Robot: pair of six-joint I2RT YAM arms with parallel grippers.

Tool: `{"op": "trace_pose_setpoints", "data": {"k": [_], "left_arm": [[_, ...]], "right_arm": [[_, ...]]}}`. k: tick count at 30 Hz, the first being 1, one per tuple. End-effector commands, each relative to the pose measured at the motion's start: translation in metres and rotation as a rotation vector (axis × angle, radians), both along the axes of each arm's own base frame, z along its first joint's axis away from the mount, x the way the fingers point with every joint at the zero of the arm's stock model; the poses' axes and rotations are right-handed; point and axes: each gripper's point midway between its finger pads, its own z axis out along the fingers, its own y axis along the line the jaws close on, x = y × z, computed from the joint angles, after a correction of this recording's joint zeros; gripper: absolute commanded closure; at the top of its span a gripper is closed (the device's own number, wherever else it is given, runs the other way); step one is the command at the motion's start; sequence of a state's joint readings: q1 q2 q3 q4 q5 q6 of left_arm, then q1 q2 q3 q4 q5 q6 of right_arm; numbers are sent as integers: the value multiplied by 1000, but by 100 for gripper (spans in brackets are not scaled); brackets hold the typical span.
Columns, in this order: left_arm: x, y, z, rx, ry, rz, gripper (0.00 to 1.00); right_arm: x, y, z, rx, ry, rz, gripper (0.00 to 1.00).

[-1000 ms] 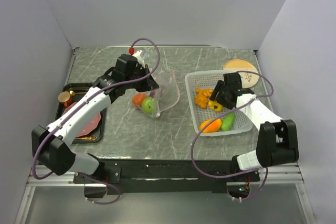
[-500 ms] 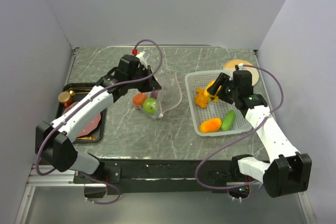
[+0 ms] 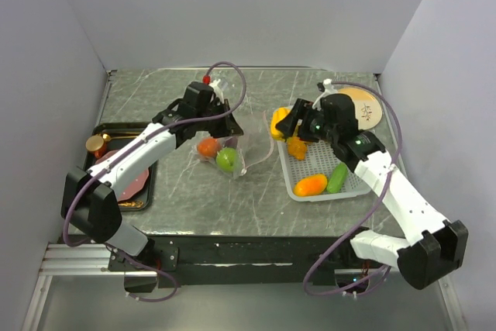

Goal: Place the food in the zip-top bag and seal the zipper
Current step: Place the fake vegetable in the zipper food storage bag.

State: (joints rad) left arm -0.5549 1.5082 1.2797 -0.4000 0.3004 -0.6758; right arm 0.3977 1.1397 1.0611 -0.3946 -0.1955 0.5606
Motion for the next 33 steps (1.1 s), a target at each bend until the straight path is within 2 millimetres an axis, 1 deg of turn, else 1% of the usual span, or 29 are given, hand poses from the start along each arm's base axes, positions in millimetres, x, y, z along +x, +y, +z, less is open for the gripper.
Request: {"op": "trace_pose_setpoints", "data": {"k": [1, 2, 4, 5, 9, 10, 11, 14, 16, 17, 18, 19, 20, 21, 22, 23, 24, 25, 27, 28, 30, 33], "left_arm": [[5, -14, 30, -65, -61, -26, 99], [6, -15, 31, -67, -62, -27, 99], [5, -18, 34, -74, -67, -37, 99], [5, -20, 37, -79, -68, -42, 99], [4, -24, 44, -73, -85, -52, 99], [2, -26, 45, -71, -85, -58, 99], [2, -26, 46, -70, -87, -57, 99], [1, -26, 45, -62, -87, -55, 99], [0, -27, 45, -66, -84, -53, 99], [-1, -26, 43, -66, -82, -49, 99], [-1, -25, 44, -70, -82, -43, 99], [0, -26, 45, -75, -87, -40, 99], [0, -25, 45, -74, -87, -36, 99], [1, -24, 45, -70, -90, -29, 99], [2, -25, 46, -71, -92, -28, 99], [2, -25, 46, -71, -93, -28, 99], [3, -25, 47, -71, -93, -28, 99], [2, -27, 47, -78, -88, -35, 99], [2, -29, 50, -90, -92, -45, 99], [3, -30, 52, -92, -96, -45, 99], [4, -31, 56, -98, -102, -45, 99], [5, -34, 63, -108, -112, -50, 99]], "right_arm": [[6, 28, 14, 30, -34, 75, 67], [5, 35, 9, 18, -26, 94, 67], [6, 41, 8, 15, -18, 113, 67], [7, 45, 4, 5, -11, 130, 67], [4, 67, 8, 17, -6, 194, 65], [6, 68, 6, 4, -8, 181, 65], [9, 69, -1, -13, 12, 171, 65], [13, 71, -4, -36, 20, 154, 66], [12, 71, 0, -29, 3, 146, 66], [13, 67, 8, -23, -26, 117, 66], [12, 64, 6, -24, -27, 102, 66], [11, 59, 12, -15, -41, 72, 66], [13, 48, 9, -41, -42, 12, 67], [12, 44, 10, -39, -51, -8, 66], [8, 40, 19, -23, -79, -13, 66], [7, 39, 17, -19, -89, -13, 64], [5, 41, 18, -13, -86, 4, 64], [6, 43, 13, -19, -68, 6, 64], [2, 52, 9, -8, -38, 55, 64], [2, 57, 3, 4, -18, 64, 64], [2, 66, -2, 38, -13, 79, 64], [7, 74, -12, 58, 21, 50, 65]]}}
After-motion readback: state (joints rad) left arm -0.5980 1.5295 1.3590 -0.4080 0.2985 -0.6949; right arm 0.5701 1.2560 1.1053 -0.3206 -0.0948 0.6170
